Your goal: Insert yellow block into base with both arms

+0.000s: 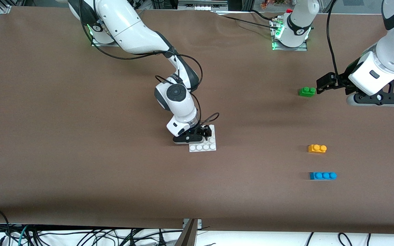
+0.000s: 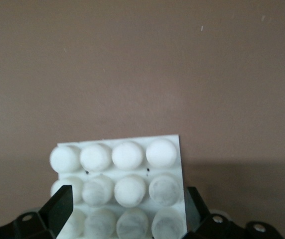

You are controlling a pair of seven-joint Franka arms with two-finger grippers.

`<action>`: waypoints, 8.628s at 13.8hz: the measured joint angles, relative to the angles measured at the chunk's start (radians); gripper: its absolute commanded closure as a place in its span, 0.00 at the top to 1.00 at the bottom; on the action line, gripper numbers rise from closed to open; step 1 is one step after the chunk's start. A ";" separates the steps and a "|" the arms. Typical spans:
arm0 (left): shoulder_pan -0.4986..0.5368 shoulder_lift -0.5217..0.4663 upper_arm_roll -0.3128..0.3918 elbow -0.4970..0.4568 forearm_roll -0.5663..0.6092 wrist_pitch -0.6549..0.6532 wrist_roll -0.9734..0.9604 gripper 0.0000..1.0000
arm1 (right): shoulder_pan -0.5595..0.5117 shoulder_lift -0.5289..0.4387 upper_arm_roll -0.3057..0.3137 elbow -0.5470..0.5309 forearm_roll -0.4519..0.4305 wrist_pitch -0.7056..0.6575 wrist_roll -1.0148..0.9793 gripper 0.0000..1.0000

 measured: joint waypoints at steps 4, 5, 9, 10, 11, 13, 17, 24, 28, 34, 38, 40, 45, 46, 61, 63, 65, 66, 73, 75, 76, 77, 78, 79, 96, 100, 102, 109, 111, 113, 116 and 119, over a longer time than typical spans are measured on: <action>0.000 0.000 0.000 0.000 0.000 0.000 0.000 1.00 | -0.004 -0.021 -0.037 0.107 -0.003 -0.106 -0.023 1.00; 0.000 0.000 0.001 0.000 0.000 0.000 0.000 1.00 | -0.014 -0.030 -0.049 0.112 -0.003 -0.123 -0.051 1.00; 0.007 0.028 0.013 0.000 0.000 -0.001 0.000 1.00 | -0.124 -0.091 -0.064 0.122 -0.003 -0.230 -0.219 1.00; 0.015 0.042 0.021 0.000 0.000 0.000 0.000 1.00 | -0.163 -0.110 -0.065 0.123 -0.003 -0.262 -0.274 1.00; 0.027 0.055 0.029 0.000 0.001 0.001 0.000 1.00 | -0.204 -0.130 -0.064 0.123 -0.003 -0.291 -0.326 1.00; 0.055 0.073 0.042 0.006 0.005 0.003 0.004 1.00 | -0.275 -0.164 -0.059 0.124 -0.001 -0.337 -0.391 1.00; 0.080 0.137 0.049 0.012 0.049 0.069 0.051 1.00 | -0.301 -0.220 -0.086 0.126 -0.002 -0.459 -0.407 1.00; 0.171 0.358 0.063 0.012 0.067 0.320 0.276 1.00 | -0.405 -0.455 -0.124 0.091 -0.002 -0.517 -0.417 1.00; 0.164 0.470 0.059 0.010 0.072 0.416 0.316 1.00 | -0.437 -0.633 -0.125 -0.047 -0.002 -0.626 -0.417 1.00; 0.155 0.544 0.057 -0.085 0.155 0.639 0.407 1.00 | -0.516 -0.726 -0.118 -0.099 -0.015 -0.771 -0.533 1.00; 0.153 0.546 0.054 -0.165 0.181 0.731 0.417 1.00 | -0.565 -0.726 -0.118 -0.104 -0.015 -0.811 -0.598 1.00; 0.153 0.546 0.052 -0.172 0.181 0.738 0.419 1.00 | -0.567 -0.726 -0.117 -0.106 -0.015 -0.818 -0.605 1.00; 0.153 0.546 0.050 -0.202 0.181 0.792 0.420 1.00 | -0.567 -0.726 -0.114 -0.109 -0.015 -0.824 -0.614 1.00; 0.153 0.546 0.050 -0.207 0.181 0.799 0.421 1.00 | -0.567 -0.726 -0.114 -0.110 -0.015 -0.824 -0.620 1.00; 0.154 0.573 0.053 -0.232 0.181 0.846 0.428 0.24 | -0.567 -0.726 -0.112 -0.111 -0.015 -0.825 -0.660 1.00; 0.154 0.570 0.052 -0.224 0.181 0.842 0.428 0.37 | -0.567 -0.726 -0.112 -0.111 -0.015 -0.825 -0.660 1.00; 0.148 0.553 0.045 -0.202 0.181 0.812 0.428 0.36 | -0.567 -0.726 -0.112 -0.111 -0.015 -0.825 -0.660 1.00; 0.140 0.540 0.043 -0.191 0.181 0.801 0.428 0.35 | -0.567 -0.726 -0.112 -0.111 -0.015 -0.825 -0.660 1.00; -0.026 0.480 0.031 -0.078 0.181 0.622 0.252 0.35 | -0.568 -0.726 -0.111 -0.112 -0.015 -0.825 -0.660 1.00; -0.097 0.479 0.029 -0.036 0.180 0.589 0.122 0.35 | -0.568 -0.726 -0.111 -0.112 -0.015 -0.825 -0.661 1.00; -0.135 0.480 0.027 -0.024 0.177 0.582 0.054 0.35 | -0.568 -0.726 -0.111 -0.112 -0.015 -0.825 -0.664 1.00; -0.172 0.482 0.026 -0.019 0.168 0.577 0.002 0.35 | -0.569 -0.726 -0.112 -0.112 -0.015 -0.825 -0.672 1.00; -0.212 0.488 0.025 -0.019 0.164 0.576 -0.052 0.35 | -0.570 -0.726 -0.112 -0.112 -0.015 -0.825 -0.682 1.00; -0.250 0.498 0.024 -0.017 0.163 0.576 -0.110 0.36 | -0.570 -0.726 -0.112 -0.112 -0.015 -0.825 -0.689 1.00; -0.614 0.811 0.055 0.300 0.032 0.667 -0.482 0.34 | -0.579 -0.725 -0.112 -0.112 -0.015 -0.825 -0.698 1.00; -0.632 0.815 0.060 0.301 0.054 0.666 -0.482 0.34 | -0.596 -0.720 -0.113 -0.113 -0.015 -0.824 -0.698 1.00; -0.634 0.819 0.061 0.301 0.078 0.666 -0.481 0.34 | -0.597 -0.720 -0.112 -0.113 -0.015 -0.824 -0.698 1.00; -0.644 0.834 0.061 0.301 0.101 0.665 -0.481 0.34 | -0.593 -0.720 -0.105 -0.113 -0.015 -0.824 -0.698 1.00; -0.647 0.835 0.063 0.301 0.106 0.665 -0.481 0.34 | -0.594 -0.720 -0.105 -0.113 -0.015 -0.825 -0.698 1.00; -0.647 0.836 0.064 0.301 0.106 0.665 -0.481 0.34 | -0.593 -0.720 -0.105 -0.113 -0.015 -0.825 -0.698 1.00; -0.647 0.836 0.064 0.301 0.106 0.666 -0.481 0.34 | -0.592 -0.720 -0.102 -0.113 -0.015 -0.825 -0.698 1.00; -0.647 0.838 0.066 0.302 0.106 0.668 -0.481 0.34 | -0.592 -0.720 -0.102 -0.113 -0.015 -0.825 -0.698 1.00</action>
